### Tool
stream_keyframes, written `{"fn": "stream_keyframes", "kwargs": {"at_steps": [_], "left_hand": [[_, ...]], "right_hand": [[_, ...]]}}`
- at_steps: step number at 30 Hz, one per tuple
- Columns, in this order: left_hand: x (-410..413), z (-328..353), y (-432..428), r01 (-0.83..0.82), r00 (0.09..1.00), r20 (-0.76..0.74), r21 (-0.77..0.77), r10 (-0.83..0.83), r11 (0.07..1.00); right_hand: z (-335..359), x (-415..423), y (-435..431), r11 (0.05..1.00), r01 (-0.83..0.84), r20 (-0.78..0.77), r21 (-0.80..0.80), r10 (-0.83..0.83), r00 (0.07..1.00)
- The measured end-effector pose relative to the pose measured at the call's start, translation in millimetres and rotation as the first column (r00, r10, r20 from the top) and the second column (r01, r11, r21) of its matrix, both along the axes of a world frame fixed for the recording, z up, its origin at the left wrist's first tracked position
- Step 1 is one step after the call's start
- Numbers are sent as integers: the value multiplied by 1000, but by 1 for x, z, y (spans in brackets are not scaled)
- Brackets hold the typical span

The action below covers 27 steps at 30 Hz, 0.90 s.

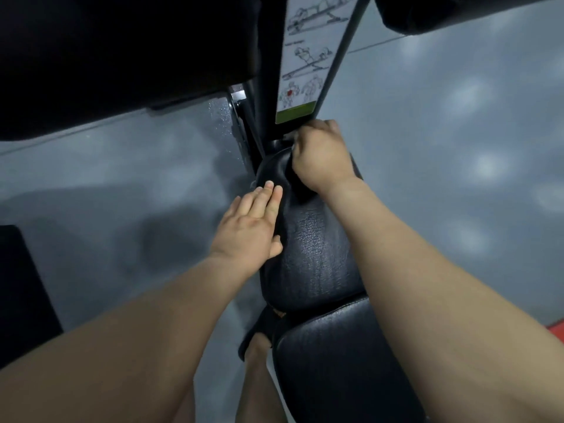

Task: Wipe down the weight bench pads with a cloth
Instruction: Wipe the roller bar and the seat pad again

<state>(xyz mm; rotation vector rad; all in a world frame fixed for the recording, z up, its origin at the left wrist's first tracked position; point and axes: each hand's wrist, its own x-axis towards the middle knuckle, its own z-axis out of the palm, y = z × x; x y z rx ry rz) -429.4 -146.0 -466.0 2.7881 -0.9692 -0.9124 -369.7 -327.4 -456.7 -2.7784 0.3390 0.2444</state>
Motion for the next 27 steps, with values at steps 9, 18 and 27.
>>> {"fn": "stream_keyframes", "kwargs": {"at_steps": [9, 18, 27], "left_hand": [[1, 13, -9, 1, 1000, -20, 67, 0, 998], [-4, 22, -12, -80, 996, -37, 29, 82, 996], [-1, 47, -66, 37, 994, 108, -96, -26, 995]], "right_hand": [[-5, -47, -18, 991, -90, 220, 98, 67, 973], [-4, -125, -39, 879, 371, 50, 301, -403, 914], [-1, -146, -51, 792, 514, 44, 331, -557, 830]]}}
